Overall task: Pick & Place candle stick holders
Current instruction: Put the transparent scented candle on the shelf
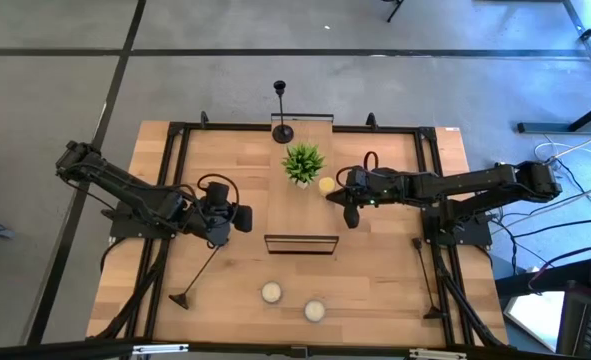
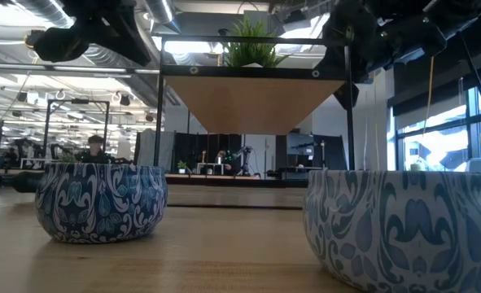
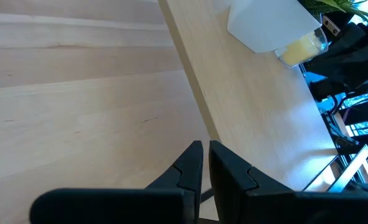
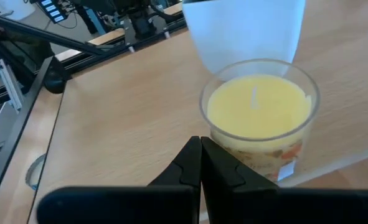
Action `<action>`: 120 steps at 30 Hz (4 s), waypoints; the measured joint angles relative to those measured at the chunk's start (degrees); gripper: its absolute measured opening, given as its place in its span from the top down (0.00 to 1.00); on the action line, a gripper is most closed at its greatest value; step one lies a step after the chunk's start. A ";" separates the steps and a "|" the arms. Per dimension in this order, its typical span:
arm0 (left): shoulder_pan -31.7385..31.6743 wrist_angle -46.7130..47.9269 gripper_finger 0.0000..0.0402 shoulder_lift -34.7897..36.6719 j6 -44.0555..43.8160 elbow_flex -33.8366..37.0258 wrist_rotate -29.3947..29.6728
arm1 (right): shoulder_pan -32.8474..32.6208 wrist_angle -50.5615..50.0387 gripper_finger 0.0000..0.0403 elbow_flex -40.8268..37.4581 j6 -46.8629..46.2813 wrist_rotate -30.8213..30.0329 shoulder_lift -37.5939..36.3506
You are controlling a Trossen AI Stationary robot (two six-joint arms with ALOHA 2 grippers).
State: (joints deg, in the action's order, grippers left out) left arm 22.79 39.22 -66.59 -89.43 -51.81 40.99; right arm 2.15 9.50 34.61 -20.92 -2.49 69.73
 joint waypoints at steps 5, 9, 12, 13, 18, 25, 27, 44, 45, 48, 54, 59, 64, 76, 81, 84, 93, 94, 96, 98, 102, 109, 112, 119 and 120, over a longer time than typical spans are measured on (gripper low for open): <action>0.00 0.00 0.95 0.00 0.02 0.00 0.04 | 0.00 -0.07 0.99 0.00 -0.75 -1.85 0.00; 0.00 0.00 0.95 0.00 0.05 0.00 0.04 | 0.00 -0.09 0.99 0.00 -0.75 -2.02 0.00; 0.00 0.00 0.95 -0.02 0.09 0.00 0.04 | 0.00 -0.15 0.98 0.00 -1.37 -2.97 0.00; 0.00 0.00 0.95 -0.02 0.13 0.00 0.07 | 0.00 -0.20 0.99 0.00 -1.64 -3.59 0.00; 0.00 0.00 0.95 -0.02 0.17 0.00 0.07 | 0.00 -0.30 0.98 0.02 -2.26 -4.87 0.00; 0.00 0.00 0.95 -0.02 0.18 0.00 0.09 | -0.71 1.13 0.98 0.02 -2.65 -4.57 0.00; 0.00 0.00 0.95 -0.03 0.20 0.00 0.09 | -1.16 1.90 0.98 0.05 -2.81 -4.59 0.00; 0.00 -0.02 0.95 -0.04 0.15 0.00 1.40 | -7.62 4.86 0.98 2.44 -8.20 -13.99 4.45; 0.00 0.00 0.95 -0.04 0.15 0.00 1.40 | -8.03 4.99 0.98 3.40 -7.89 -14.02 5.52; 0.00 -0.13 0.95 -0.04 0.15 0.00 1.44 | -9.42 3.61 0.98 6.72 -6.28 -15.04 8.63; 0.18 -0.44 0.95 -0.04 0.15 0.00 1.44 | -12.02 -5.20 0.98 14.04 -3.32 -23.77 12.06; 1.07 -0.44 0.95 -0.04 0.15 0.00 2.05 | -12.83 -9.37 0.98 16.40 -3.23 -30.31 12.30; 1.62 -0.44 0.95 -0.04 0.15 0.00 3.02 | -12.81 -10.63 0.98 16.48 -4.85 -30.54 12.35; 1.62 -0.42 0.95 -0.04 0.15 0.00 2.97 | -12.76 -12.96 0.98 16.48 -7.20 -32.47 12.35; 1.60 -0.42 0.95 -0.04 0.15 0.00 2.95 | -12.76 -13.62 0.98 16.48 -7.65 -33.56 12.35; 1.60 -0.42 0.95 -0.04 0.15 0.00 2.95 | -12.76 -13.64 0.98 16.48 -7.65 -33.93 12.35; 1.60 -0.39 0.95 -0.04 0.17 0.00 2.89 | -12.76 -14.73 0.98 16.48 -8.32 -35.44 12.35; 1.60 -0.39 0.95 -0.04 0.17 0.00 2.86 | -12.76 -14.90 0.98 16.48 -8.54 -35.46 12.35; 1.62 -0.39 0.95 -0.04 0.17 0.00 2.86 | -12.76 -15.27 0.98 16.48 -8.68 -35.81 12.35; 1.61 -0.39 0.95 -0.04 0.16 0.00 2.86 | -12.76 -15.40 0.98 16.48 -8.68 -36.52 12.35; 1.60 -0.39 0.95 -0.04 0.15 0.00 2.86 | -12.76 -15.47 0.98 16.48 -8.74 -36.95 12.35; 1.62 -0.39 0.95 -0.04 0.17 0.00 2.86 | -12.76 -15.66 0.98 16.48 -8.88 -37.87 12.35; 1.62 -0.39 0.95 -0.04 0.17 0.00 2.86 | -12.76 -15.76 0.98 16.48 -8.88 -38.00 12.35; 1.60 -0.37 0.95 -0.04 0.17 0.00 2.89 | -12.76 -15.78 0.98 16.48 -8.88 -38.00 12.35; 1.60 -0.37 0.95 -0.04 0.17 0.00 2.89 | -12.76 -15.77 0.98 16.48 -8.88 -38.00 12.35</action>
State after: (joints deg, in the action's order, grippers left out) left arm 24.39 38.85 -66.63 -89.25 -51.81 43.89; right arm -10.61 -6.27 51.09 -29.80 -40.49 82.08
